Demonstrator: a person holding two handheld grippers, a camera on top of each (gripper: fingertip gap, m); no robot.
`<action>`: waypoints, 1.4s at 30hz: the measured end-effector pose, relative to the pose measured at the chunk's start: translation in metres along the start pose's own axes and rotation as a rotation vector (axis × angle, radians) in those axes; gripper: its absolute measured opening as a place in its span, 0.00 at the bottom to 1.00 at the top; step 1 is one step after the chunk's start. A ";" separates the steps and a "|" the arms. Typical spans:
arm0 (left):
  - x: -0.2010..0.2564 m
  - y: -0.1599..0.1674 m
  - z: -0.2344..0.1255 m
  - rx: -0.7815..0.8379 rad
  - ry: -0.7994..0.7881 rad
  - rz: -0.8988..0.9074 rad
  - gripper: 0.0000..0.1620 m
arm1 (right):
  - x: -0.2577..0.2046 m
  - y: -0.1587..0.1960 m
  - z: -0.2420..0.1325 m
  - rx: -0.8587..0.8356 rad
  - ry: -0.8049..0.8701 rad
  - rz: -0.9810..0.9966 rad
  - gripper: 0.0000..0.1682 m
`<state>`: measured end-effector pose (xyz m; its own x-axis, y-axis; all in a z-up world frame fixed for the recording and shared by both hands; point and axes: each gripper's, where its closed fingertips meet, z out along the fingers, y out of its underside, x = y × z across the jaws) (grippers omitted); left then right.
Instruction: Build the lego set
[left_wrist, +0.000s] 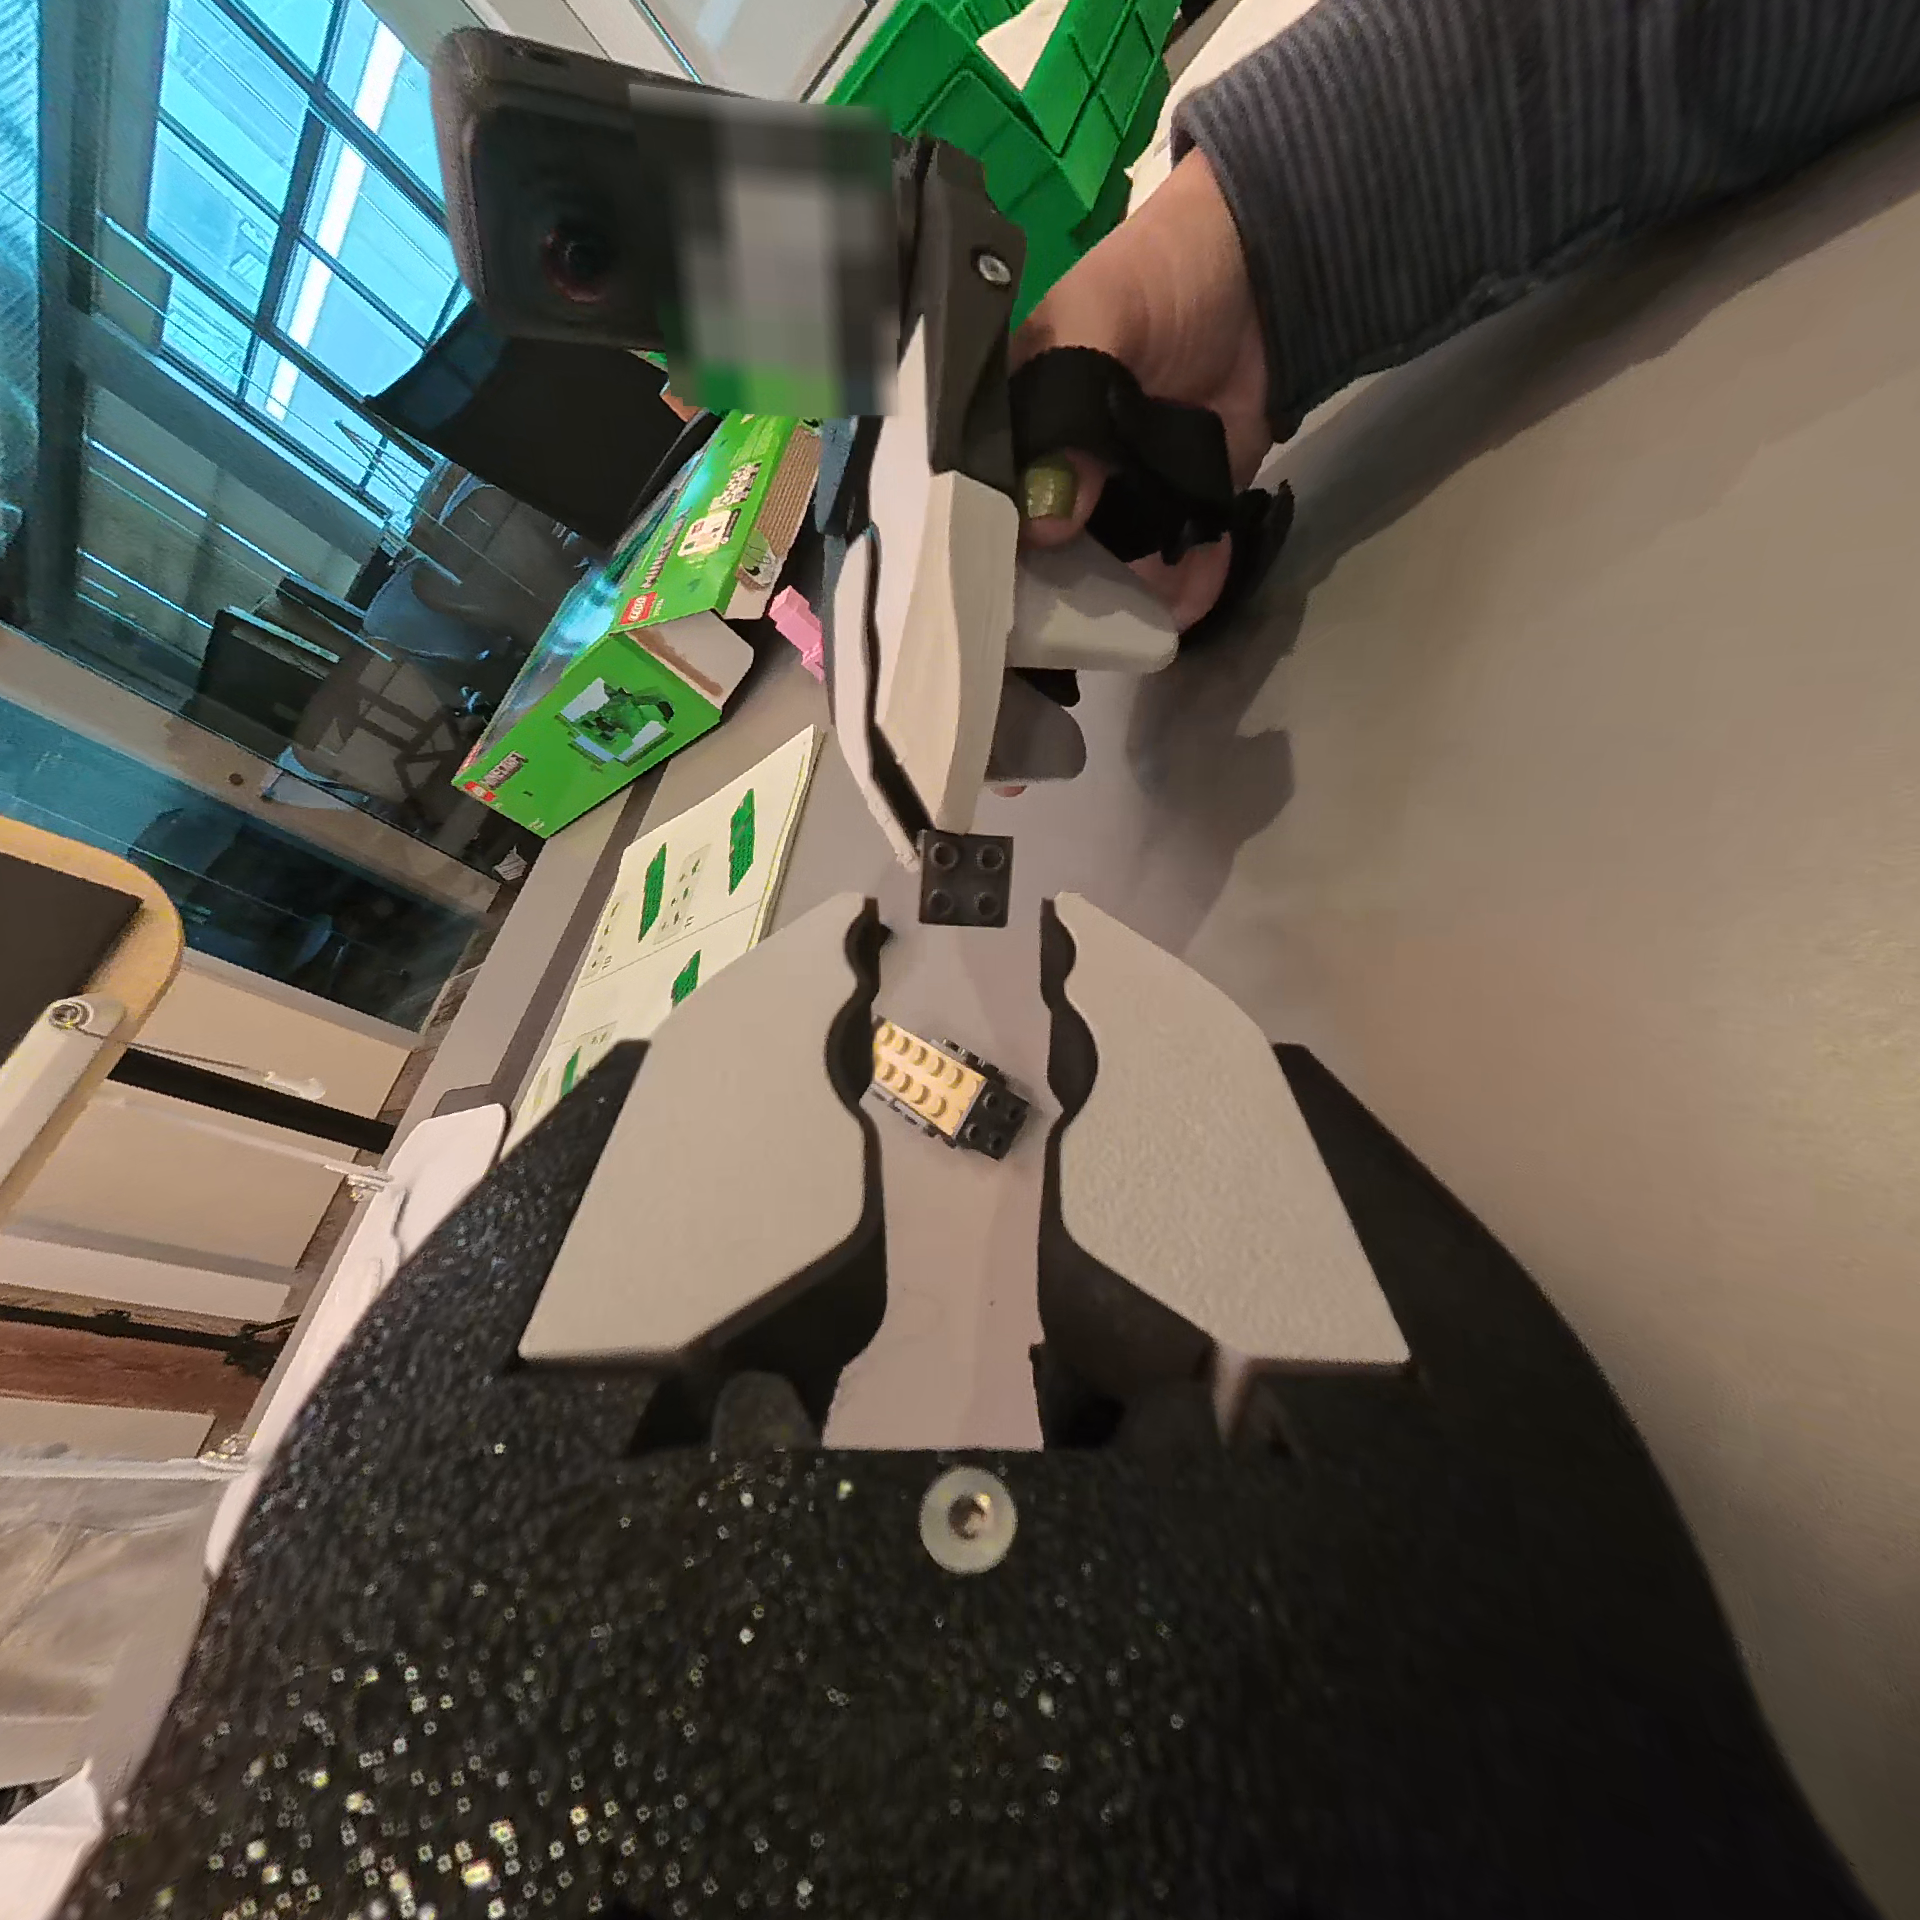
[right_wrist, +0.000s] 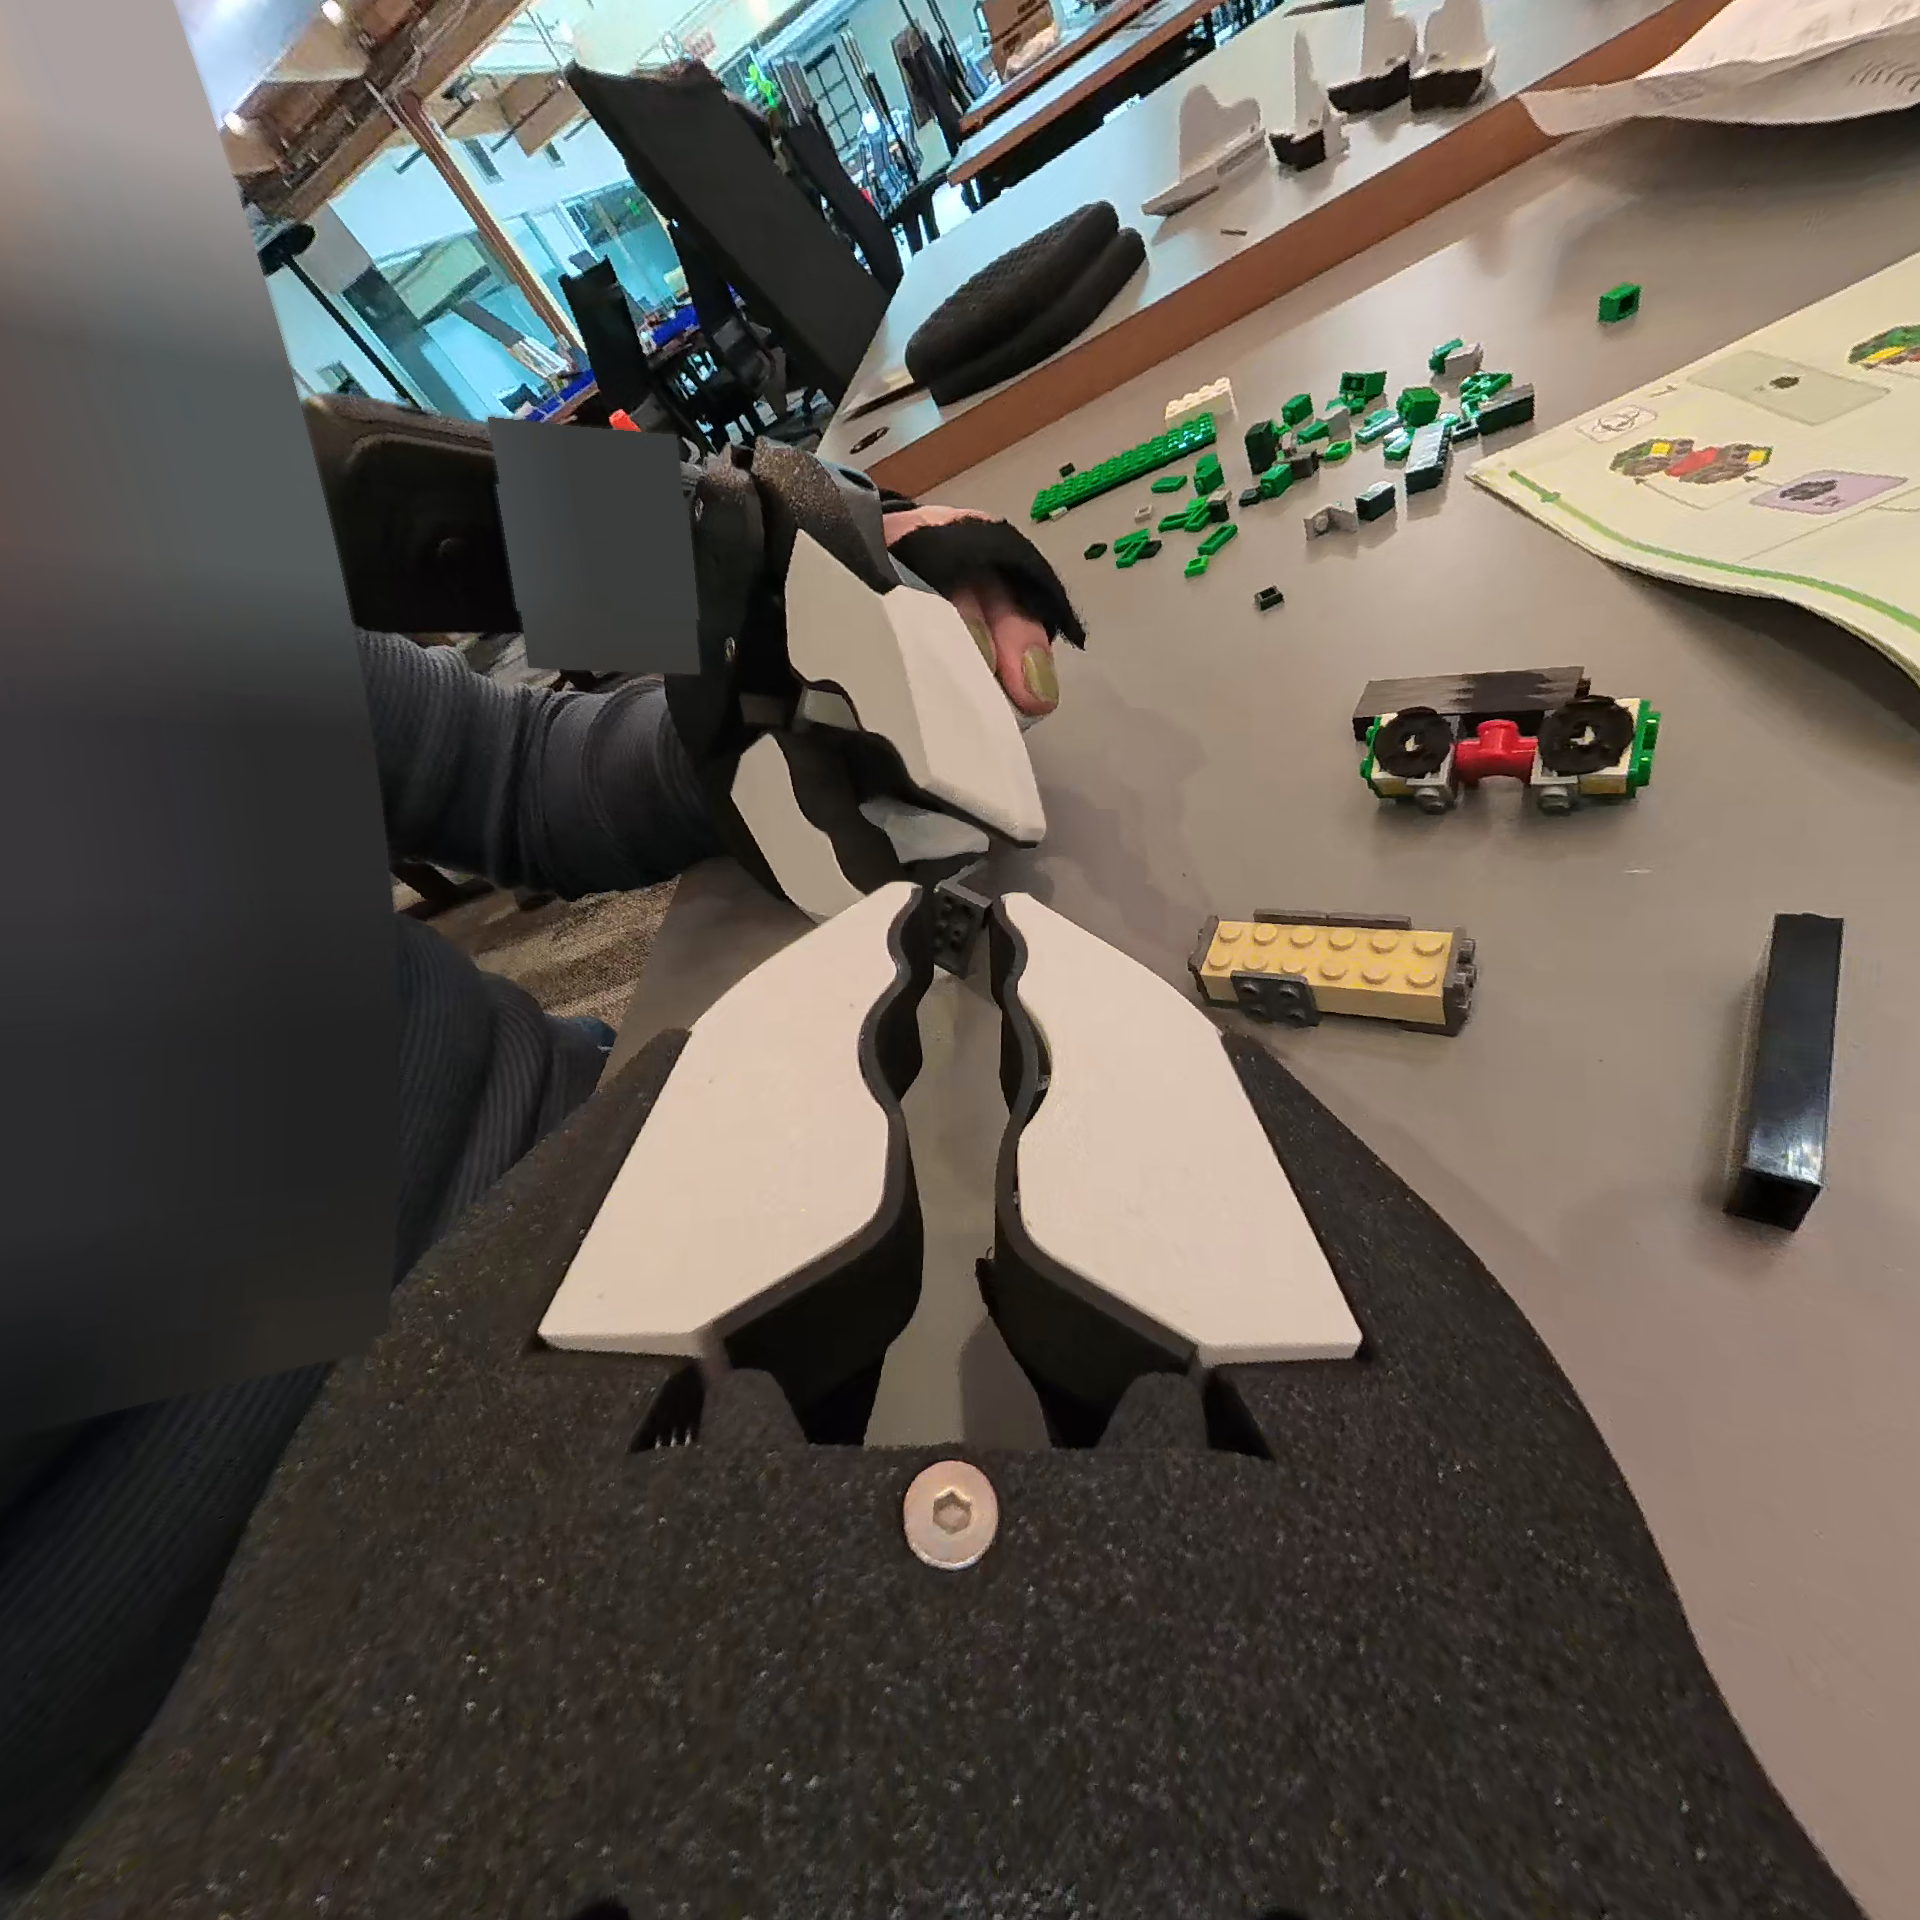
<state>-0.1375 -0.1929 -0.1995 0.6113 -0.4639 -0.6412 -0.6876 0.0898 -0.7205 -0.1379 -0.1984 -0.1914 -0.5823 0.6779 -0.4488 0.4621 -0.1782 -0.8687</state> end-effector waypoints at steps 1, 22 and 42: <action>0.000 -0.001 0.000 0.004 -0.001 -0.001 0.16 | 0.000 0.001 0.001 -0.003 -0.001 -0.001 0.06; 0.010 0.020 0.002 -0.123 0.160 -0.160 0.10 | 0.016 0.018 0.008 -0.255 0.381 -0.770 0.12; 0.000 0.029 0.007 -0.146 0.080 -0.217 0.18 | 0.019 0.000 -0.004 -0.131 0.414 -0.691 0.10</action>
<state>-0.1545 -0.1838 -0.2224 0.7217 -0.5268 -0.4490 -0.5966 -0.1444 -0.7895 -0.1468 -0.1828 -0.1992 -0.4822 0.8174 0.3152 0.1788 0.4440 -0.8780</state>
